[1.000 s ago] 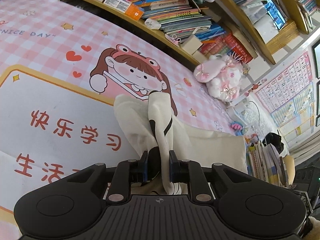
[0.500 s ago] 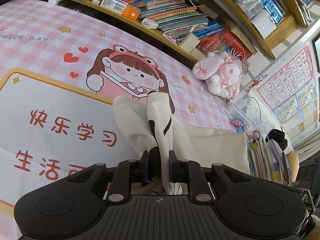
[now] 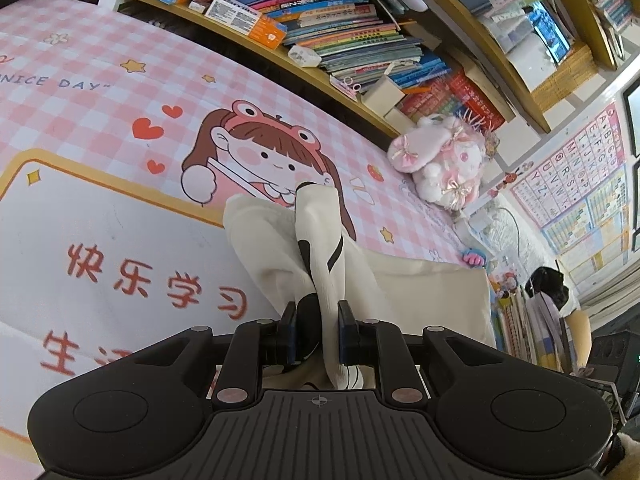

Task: Fold clothes
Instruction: 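Carry the folded shirt with both grippers toward the stacked shirt by the bookshelf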

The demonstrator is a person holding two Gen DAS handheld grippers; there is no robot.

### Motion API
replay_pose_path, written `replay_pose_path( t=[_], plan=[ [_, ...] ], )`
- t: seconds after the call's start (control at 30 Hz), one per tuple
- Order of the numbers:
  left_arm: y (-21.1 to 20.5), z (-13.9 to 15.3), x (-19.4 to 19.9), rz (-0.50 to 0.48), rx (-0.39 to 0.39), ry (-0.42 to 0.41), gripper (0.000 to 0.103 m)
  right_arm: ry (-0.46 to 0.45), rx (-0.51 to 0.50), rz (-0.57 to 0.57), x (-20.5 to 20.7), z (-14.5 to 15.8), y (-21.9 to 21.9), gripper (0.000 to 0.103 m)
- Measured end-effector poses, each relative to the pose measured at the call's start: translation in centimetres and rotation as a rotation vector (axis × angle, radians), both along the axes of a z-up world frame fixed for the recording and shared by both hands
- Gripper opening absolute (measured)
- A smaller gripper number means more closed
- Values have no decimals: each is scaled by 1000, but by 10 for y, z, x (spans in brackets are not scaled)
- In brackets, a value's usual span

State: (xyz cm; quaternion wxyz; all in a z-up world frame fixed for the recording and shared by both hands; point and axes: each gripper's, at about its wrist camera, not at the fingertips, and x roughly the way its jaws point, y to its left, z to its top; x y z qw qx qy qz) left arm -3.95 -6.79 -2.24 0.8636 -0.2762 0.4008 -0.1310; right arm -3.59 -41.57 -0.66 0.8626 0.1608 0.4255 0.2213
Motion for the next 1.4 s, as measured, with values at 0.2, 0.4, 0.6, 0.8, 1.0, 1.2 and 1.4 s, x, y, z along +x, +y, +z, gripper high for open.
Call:
replay_pose_path(
  t=[0.2, 0.4, 0.6, 0.8, 1.0, 1.2, 1.4],
  plan=[
    [25, 0, 17, -12, -26, 0, 17, 4, -16, -16, 10, 3, 26, 20],
    [54, -1, 42, -33, -48, 3, 17, 8, -27, -33, 30, 6, 56, 20],
    [77, 2, 77, -53, -63, -16, 17, 2, -36, -46, 58, 11, 86, 20],
    [99, 6, 124, -56, -47, -54, 17, -20, -24, -55, 103, 18, 109, 20],
    [114, 8, 178, -44, -37, -99, 17, -50, -23, -58, 159, 23, 127, 20],
    [127, 6, 227, -22, -36, -127, 17, -77, -7, -71, 217, 22, 138, 20],
    [140, 0, 270, 1, -59, -142, 17, -100, 30, -90, 265, 19, 141, 19]
  ],
)
